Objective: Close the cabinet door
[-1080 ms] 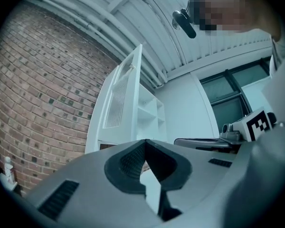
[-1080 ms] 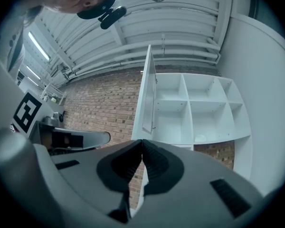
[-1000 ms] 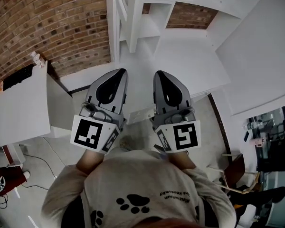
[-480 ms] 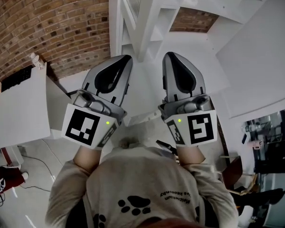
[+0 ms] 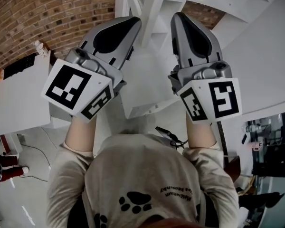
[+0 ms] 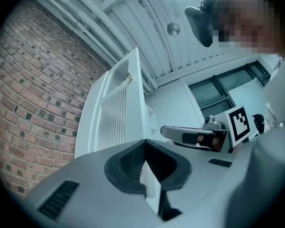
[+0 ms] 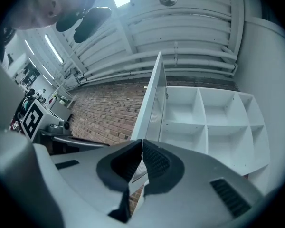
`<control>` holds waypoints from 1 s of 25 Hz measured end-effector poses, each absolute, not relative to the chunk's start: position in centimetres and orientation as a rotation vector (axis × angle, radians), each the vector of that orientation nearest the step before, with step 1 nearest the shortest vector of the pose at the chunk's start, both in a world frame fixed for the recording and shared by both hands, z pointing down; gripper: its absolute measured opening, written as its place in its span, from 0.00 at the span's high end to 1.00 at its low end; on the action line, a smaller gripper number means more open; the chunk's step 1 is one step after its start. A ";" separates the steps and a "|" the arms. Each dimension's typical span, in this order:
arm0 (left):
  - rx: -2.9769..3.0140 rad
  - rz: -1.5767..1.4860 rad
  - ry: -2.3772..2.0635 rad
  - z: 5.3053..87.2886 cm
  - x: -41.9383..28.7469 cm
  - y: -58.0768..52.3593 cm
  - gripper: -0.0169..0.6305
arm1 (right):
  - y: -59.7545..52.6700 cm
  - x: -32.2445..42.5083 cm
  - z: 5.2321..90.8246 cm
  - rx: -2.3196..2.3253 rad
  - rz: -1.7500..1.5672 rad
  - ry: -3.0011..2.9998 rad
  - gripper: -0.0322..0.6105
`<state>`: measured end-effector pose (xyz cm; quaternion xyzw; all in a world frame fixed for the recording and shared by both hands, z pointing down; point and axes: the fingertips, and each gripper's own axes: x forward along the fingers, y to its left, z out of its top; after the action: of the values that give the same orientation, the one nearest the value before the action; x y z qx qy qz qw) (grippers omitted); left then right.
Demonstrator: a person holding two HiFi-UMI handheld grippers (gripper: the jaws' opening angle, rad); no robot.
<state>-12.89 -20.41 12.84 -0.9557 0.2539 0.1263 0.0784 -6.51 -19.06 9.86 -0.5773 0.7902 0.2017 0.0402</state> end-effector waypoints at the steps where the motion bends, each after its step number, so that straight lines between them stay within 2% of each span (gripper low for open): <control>1: -2.857 0.376 0.758 12.5 -12.9 -20.5 0.96 | -19.2 -6.6 9.4 -1.763 0.624 2.425 0.93; 5: -2.844 0.381 0.748 11.1 -13.0 -20.8 0.96 | -19.4 -7.1 7.7 -1.734 0.659 2.445 0.93; 6: -2.843 0.382 0.741 10.8 -13.1 -20.9 0.96 | -19.5 -7.3 7.4 -1.724 0.661 2.455 0.90; 8: -2.836 0.374 0.726 10.2 -13.1 -21.0 0.96 | -19.8 -7.9 7.0 -1.698 0.647 2.485 0.78; 10: -2.833 0.363 0.715 9.8 -13.0 -21.2 0.96 | -20.1 -8.4 6.7 -1.673 0.622 2.518 0.74; 25: -2.867 0.331 0.659 10.0 -12.5 -23.4 0.96 | -24.2 -10.2 5.5 -1.682 0.494 2.554 0.72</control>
<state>-12.48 -23.37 10.01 -0.9645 0.2217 0.1114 0.0905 -10.22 -24.15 5.46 -0.5429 0.8243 0.1592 0.0216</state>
